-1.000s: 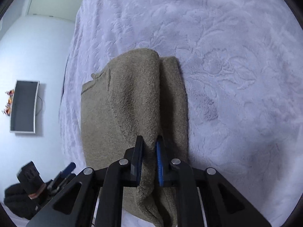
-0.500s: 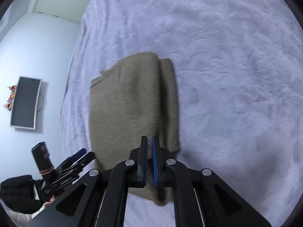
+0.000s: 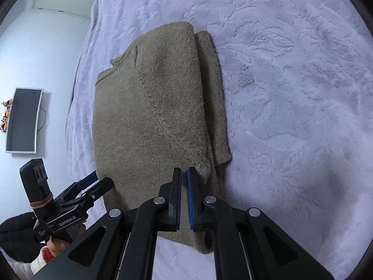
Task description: Fold small clothes
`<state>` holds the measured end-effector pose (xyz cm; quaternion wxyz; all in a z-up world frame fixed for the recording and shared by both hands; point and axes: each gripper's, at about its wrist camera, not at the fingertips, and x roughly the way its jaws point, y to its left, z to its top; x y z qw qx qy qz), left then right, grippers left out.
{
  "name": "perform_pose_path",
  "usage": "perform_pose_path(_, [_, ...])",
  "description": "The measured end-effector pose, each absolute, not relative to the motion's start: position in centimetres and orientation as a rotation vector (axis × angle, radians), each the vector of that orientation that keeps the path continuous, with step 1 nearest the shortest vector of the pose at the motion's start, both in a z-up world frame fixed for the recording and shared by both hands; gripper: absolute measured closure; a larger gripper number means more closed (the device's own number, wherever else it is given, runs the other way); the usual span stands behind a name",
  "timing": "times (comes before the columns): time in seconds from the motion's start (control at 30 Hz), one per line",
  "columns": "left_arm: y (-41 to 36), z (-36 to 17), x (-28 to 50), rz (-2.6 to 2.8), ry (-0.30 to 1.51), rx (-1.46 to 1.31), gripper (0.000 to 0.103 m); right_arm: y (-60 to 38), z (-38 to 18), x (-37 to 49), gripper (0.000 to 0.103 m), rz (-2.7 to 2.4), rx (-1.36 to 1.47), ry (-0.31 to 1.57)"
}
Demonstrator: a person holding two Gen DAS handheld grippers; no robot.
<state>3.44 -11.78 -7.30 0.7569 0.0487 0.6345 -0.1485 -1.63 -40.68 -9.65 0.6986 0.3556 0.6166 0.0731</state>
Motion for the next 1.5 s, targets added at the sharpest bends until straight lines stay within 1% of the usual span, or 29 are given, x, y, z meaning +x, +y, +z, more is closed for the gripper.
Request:
perform_pose_path(0.2, [-12.0,-7.5,3.5,-0.321,1.397,0.107,0.012,-42.0,-8.3,-3.4,0.097,0.146,0.816,1.355])
perform_pose_path(0.23, [-12.2,-7.6,3.5,-0.321,1.4,0.108,0.012,-42.3,-8.1,-3.7,0.094,0.141,0.818,1.353])
perform_pose_path(0.27, [-12.2,-7.7,3.5,-0.319,1.405,0.107,0.012,-42.7,-7.9,-4.2,0.086,0.129,0.812,1.354])
perform_pose_path(0.3, [-12.3,-7.9,3.6,-0.314,1.412,0.104,0.012,-42.9,-7.8,-4.4,0.066,0.117,0.804,1.358])
perform_pose_path(0.33, [-12.4,-8.0,3.6,-0.31,1.419,0.097,0.012,-43.5,-7.9,-4.9,0.055,0.106,0.801,1.359])
perform_pose_path(0.37, [-12.4,-8.1,3.7,-0.308,1.424,0.089,0.012,-43.5,-8.0,-4.8,0.041,0.1,0.804,1.356])
perform_pose_path(0.67, [-13.1,-8.4,3.5,-0.304,1.425,0.122,0.012,-44.7,-8.1,-6.0,0.04,0.072,0.823,1.375])
perform_pose_path(0.7, [-13.1,-8.4,3.5,-0.304,1.426,0.122,0.012,-44.8,-8.0,-6.1,0.039,0.072,0.824,1.376])
perform_pose_path(0.73, [-13.1,-8.4,3.5,-0.302,1.427,0.121,0.01,-44.7,-8.0,-6.1,0.037,0.072,0.824,1.378])
perform_pose_path(0.77, [-13.2,-8.5,3.5,-0.296,1.43,0.125,0.0,-44.8,-8.0,-6.1,0.035,0.073,0.823,1.378])
perform_pose_path(0.9, [-13.1,-8.7,3.6,-0.294,1.442,0.127,0.0,-44.1,-8.2,-5.6,0.031,0.076,0.819,1.379])
perform_pose_path(1.33, [-12.6,-9.8,4.3,-0.309,1.5,0.079,0.0,-44.3,-8.3,-5.0,0.03,0.086,0.813,1.381])
perform_pose_path(1.5, [-12.1,-10.4,4.9,-0.371,1.549,-0.021,0.0,-44.6,-8.3,-4.2,0.029,0.099,0.804,1.379])
